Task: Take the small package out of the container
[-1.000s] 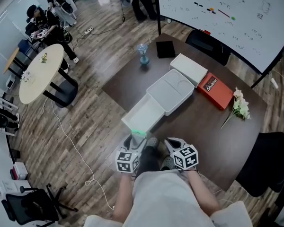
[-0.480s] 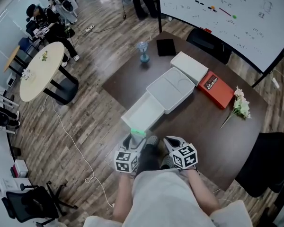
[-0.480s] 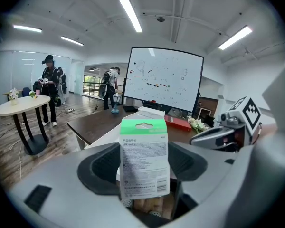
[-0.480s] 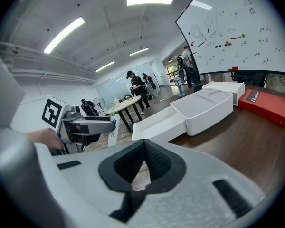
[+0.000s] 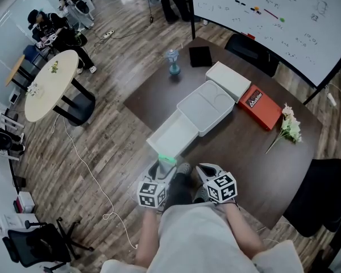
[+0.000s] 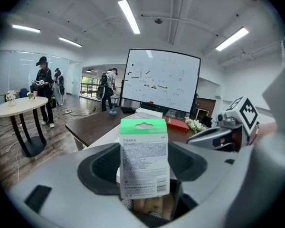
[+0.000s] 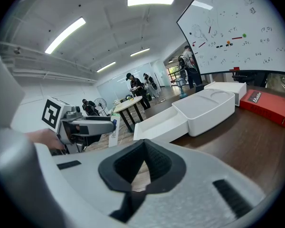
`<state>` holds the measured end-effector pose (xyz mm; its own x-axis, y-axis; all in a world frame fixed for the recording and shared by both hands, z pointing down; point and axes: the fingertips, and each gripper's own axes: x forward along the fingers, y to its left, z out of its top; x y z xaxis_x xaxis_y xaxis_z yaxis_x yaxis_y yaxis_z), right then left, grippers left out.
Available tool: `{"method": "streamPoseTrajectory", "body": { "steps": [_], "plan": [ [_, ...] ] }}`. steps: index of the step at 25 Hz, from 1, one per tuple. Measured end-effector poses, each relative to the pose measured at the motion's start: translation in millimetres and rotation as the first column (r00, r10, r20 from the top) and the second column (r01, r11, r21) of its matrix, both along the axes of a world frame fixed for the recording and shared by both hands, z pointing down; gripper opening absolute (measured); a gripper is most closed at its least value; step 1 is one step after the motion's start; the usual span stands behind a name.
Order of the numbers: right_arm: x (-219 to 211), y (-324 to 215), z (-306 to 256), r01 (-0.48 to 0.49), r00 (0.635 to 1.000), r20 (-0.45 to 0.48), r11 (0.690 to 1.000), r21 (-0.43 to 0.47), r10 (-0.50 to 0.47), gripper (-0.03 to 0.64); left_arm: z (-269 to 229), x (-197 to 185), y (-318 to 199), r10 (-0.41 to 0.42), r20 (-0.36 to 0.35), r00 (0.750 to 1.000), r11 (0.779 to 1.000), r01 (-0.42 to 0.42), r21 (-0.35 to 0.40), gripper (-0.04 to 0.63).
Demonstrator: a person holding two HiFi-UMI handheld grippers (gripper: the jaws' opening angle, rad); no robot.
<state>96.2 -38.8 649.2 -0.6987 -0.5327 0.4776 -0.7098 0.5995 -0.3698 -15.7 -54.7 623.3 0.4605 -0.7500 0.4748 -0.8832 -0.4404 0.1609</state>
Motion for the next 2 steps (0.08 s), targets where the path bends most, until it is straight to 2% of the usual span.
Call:
{"method": "streamPoseTrajectory", "body": {
  "steps": [2],
  "plan": [
    [-0.4, -0.2, -0.6, 0.0, 1.0, 0.001, 1.0, 0.002, 0.0, -0.005, 0.0, -0.8, -0.2, 0.001, 0.0, 1.0, 1.0, -0.001, 0.001, 0.304]
  ]
}}
